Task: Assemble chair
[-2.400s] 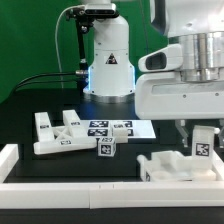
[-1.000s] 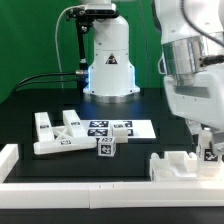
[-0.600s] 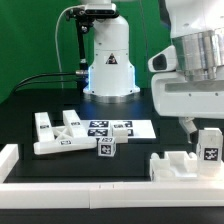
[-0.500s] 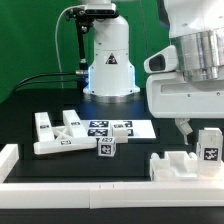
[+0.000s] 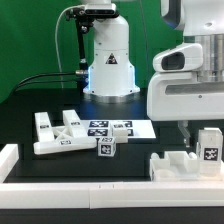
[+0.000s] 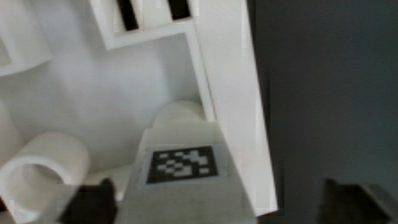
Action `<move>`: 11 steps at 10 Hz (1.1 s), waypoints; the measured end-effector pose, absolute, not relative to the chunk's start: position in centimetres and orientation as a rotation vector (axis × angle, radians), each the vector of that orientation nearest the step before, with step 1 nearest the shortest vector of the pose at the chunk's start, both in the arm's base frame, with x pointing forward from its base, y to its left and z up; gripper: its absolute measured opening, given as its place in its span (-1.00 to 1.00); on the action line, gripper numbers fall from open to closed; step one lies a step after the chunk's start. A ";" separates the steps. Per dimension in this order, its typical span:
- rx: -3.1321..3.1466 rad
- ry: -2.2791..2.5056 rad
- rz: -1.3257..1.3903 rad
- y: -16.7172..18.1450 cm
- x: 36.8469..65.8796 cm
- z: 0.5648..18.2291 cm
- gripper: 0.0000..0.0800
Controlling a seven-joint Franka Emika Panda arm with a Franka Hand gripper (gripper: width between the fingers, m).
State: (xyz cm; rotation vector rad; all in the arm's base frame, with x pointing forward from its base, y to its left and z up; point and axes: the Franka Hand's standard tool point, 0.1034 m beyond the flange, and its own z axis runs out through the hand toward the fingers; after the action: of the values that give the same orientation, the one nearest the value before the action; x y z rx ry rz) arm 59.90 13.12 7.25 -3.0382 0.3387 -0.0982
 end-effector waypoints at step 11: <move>-2.234 1.918 0.005 13.4 60.8 7.2 -0.27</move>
Offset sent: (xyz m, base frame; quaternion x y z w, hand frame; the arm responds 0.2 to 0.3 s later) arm 0.0164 -0.0019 0.0108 -0.0157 -0.0142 0.4366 0.8994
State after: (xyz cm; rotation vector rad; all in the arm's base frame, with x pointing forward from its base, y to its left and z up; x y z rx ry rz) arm 60.81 13.44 7.17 -2.2341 1.9177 0.0055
